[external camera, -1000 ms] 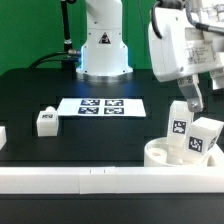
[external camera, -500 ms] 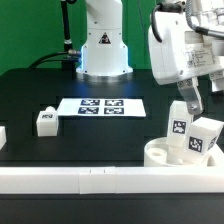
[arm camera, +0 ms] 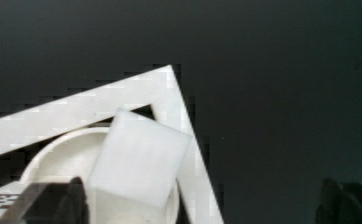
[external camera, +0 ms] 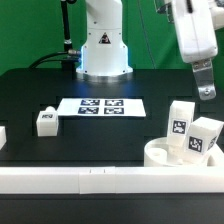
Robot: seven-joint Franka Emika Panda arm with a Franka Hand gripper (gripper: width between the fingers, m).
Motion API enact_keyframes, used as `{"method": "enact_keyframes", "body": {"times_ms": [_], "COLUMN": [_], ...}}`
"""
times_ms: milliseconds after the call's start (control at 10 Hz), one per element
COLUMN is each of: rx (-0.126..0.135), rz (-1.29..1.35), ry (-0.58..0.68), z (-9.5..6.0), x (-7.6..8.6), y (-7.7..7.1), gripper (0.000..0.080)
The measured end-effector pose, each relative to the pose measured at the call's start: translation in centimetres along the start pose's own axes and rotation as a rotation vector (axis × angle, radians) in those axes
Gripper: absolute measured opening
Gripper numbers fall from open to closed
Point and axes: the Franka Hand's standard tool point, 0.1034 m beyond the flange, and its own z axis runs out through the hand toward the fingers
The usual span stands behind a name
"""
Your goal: Assemble stool
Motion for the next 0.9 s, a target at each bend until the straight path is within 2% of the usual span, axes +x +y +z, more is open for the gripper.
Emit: {"method": "enact_keyframes", "body": {"times_ms": [600,900], "rx": [-0.003,-0.001], "rz": [-0.024,-0.159], "ry": [0.002,0.0], "z": [0.0,-0.8], "x": [0.2,1.7], "y": [0.0,-0.9], "gripper": [0.0649,0.0649]}}
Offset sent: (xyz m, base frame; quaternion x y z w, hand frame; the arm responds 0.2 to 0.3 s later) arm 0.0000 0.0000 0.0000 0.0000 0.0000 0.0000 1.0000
